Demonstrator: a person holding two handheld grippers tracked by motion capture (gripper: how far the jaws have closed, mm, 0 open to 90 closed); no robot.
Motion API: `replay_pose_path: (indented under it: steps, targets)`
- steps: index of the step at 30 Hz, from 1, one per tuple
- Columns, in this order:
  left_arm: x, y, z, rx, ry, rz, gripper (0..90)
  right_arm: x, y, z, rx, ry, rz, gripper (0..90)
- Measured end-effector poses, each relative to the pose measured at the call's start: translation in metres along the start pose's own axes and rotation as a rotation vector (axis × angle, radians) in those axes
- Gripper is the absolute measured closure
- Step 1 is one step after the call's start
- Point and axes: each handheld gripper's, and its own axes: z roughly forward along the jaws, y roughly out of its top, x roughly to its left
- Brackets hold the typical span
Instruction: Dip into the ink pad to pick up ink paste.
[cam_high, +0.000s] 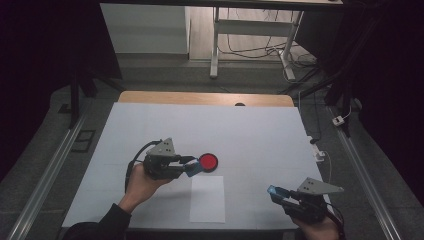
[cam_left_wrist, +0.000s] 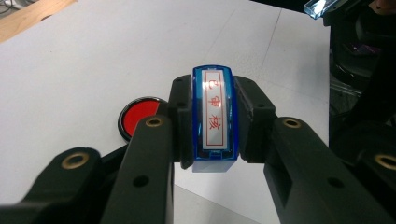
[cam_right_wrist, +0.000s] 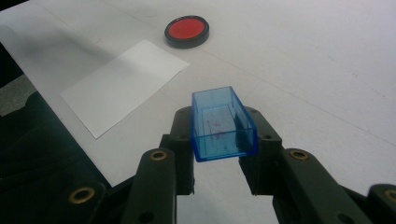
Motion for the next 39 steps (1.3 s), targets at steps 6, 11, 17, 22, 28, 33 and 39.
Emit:
replay_pose_path:
  steps: [6,11,17,22,28,33,39]
  targets:
    - [0.004,0.002,0.004,0.003,0.002,-0.005,70.6,0.000,-0.001,-0.001,-0.001,0.004,0.001,68.0]
    - [0.006,0.003,0.006,0.014,0.006,-0.018,70.6,0.000,-0.001,-0.002,0.001,0.003,-0.003,68.0]
    - [0.008,0.005,0.009,0.029,0.006,-0.032,70.6,0.000,-0.002,-0.003,-0.002,-0.001,-0.001,68.0]
    - [0.011,0.007,0.014,0.041,0.005,-0.043,70.7,0.000,-0.002,-0.004,-0.002,0.000,-0.002,68.0]
    - [0.015,0.012,0.018,0.053,0.005,-0.041,70.7,0.000,-0.003,-0.005,0.001,0.002,-0.013,68.0]
    - [0.019,0.015,0.025,0.052,0.013,-0.040,70.7,0.000,-0.003,-0.005,-0.004,0.004,-0.008,68.0]
    - [0.027,0.019,0.035,0.053,0.008,-0.056,70.7,0.000,-0.003,-0.005,-0.003,-0.003,-0.002,68.0]
